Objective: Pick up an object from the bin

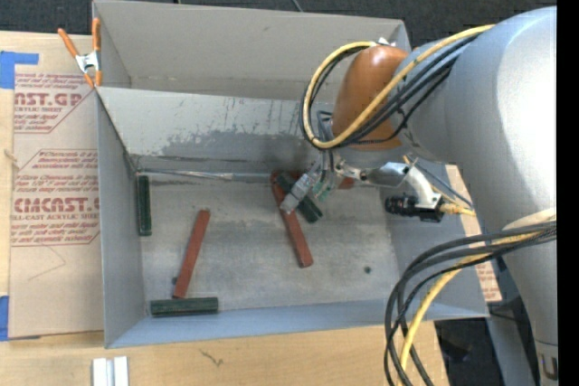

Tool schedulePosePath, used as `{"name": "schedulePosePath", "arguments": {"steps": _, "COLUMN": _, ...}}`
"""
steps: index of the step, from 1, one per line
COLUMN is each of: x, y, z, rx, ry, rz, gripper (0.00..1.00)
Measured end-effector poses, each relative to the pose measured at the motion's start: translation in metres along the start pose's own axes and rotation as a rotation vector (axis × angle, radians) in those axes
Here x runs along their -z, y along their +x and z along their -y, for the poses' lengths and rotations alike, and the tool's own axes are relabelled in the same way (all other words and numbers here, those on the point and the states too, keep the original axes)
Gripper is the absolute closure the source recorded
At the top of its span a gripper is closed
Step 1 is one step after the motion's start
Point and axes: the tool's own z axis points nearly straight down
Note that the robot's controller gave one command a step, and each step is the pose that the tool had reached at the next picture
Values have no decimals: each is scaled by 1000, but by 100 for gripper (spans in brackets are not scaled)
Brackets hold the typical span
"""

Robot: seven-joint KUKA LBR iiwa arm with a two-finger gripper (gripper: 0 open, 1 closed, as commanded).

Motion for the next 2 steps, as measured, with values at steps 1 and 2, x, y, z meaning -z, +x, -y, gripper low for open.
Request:
{"name": "schedulePosePath", "arguments": {"steps": 1, "x": 1, "y": 4, "z": -3, "rx": -24, "ry": 4, "rz": 10, "gripper": 100}}
{"name": "schedulePosePath", "arguments": {"steps": 2, "x": 1, "y": 4, "z": -3, "rx": -35, "ry": 5, "rz": 9, "gripper": 100}}
